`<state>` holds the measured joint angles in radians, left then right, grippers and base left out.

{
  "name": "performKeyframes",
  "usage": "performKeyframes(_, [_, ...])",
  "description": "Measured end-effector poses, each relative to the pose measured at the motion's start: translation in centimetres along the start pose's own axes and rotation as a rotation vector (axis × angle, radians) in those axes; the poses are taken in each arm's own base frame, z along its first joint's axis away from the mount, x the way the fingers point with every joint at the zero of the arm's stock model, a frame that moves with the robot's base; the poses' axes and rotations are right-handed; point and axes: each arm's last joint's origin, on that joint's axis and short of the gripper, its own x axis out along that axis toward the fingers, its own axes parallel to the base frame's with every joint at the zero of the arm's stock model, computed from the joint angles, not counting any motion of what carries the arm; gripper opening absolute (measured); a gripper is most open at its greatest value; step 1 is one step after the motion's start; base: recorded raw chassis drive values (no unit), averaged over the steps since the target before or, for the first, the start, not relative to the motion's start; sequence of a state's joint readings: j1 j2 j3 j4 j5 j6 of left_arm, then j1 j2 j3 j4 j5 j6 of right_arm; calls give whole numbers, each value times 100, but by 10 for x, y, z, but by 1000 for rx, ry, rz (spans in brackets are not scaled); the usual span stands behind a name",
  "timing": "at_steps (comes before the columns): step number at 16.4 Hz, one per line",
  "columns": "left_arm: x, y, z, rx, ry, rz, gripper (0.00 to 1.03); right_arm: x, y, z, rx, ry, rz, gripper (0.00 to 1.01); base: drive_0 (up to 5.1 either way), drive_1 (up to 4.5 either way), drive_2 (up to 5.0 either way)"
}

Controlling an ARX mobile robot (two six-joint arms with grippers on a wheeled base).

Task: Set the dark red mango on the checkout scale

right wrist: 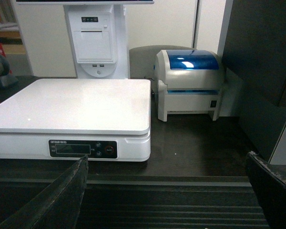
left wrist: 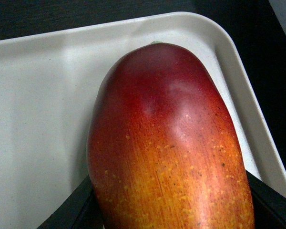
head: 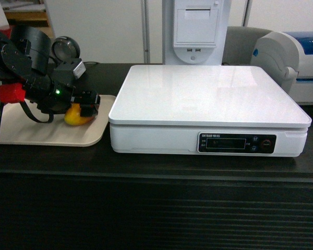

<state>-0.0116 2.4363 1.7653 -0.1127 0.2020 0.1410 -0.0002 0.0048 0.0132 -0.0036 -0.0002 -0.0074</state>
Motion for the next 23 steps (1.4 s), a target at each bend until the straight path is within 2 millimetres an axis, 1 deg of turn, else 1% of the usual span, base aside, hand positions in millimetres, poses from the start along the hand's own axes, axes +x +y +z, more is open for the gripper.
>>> performKeyframes(1, [0,0,0,3,-5,0,63,0,0,0,0,0,0,98,0,0,0])
performKeyframes(3, [0,0,-1,9,-17,3,62,0,0,0,0,0,0,98,0,0,0])
performKeyframes(5, [-6,1,-5,8,-21,6,62,0,0,0,0,0,0,98,0,0,0])
performKeyframes(6, [-10,1,-7,7,-22,7,62,0,0,0,0,0,0,98,0,0,0])
performKeyframes(8, [-29,0,-7,10,-62,10,62,0,0,0,0,0,0,98,0,0,0])
performKeyframes(9, [-48,-3,-3,19,-109,12,62,0,0,0,0,0,0,98,0,0,0])
performKeyframes(10, [-71,-6,2,31,-170,22,61,0,0,0,0,0,0,98,0,0,0])
performKeyframes(11, [-99,-14,4,48,-234,25,61,0,0,0,0,0,0,98,0,0,0])
performKeyframes(12, [-118,-22,2,61,-271,23,61,0,0,0,0,0,0,98,0,0,0])
performKeyframes(13, [-139,-37,-4,81,-304,11,61,0,0,0,0,0,0,98,0,0,0])
performKeyframes(16, [-189,-71,-22,107,-396,-33,61,0,0,0,0,0,0,98,0,0,0])
performKeyframes(17, [-201,-79,-25,103,-417,-44,61,0,0,0,0,0,0,98,0,0,0])
performKeyframes(18, [-209,-86,-26,99,-442,-63,61,0,0,0,0,0,0,98,0,0,0])
performKeyframes(19, [-211,-92,-24,100,-457,-68,61,0,0,0,0,0,0,98,0,0,0])
performKeyframes(21, [-209,-104,-22,85,-453,-108,61,0,0,0,0,0,0,98,0,0,0])
performKeyframes(23, [-203,-125,-6,103,-470,-167,61,0,0,0,0,0,0,98,0,0,0])
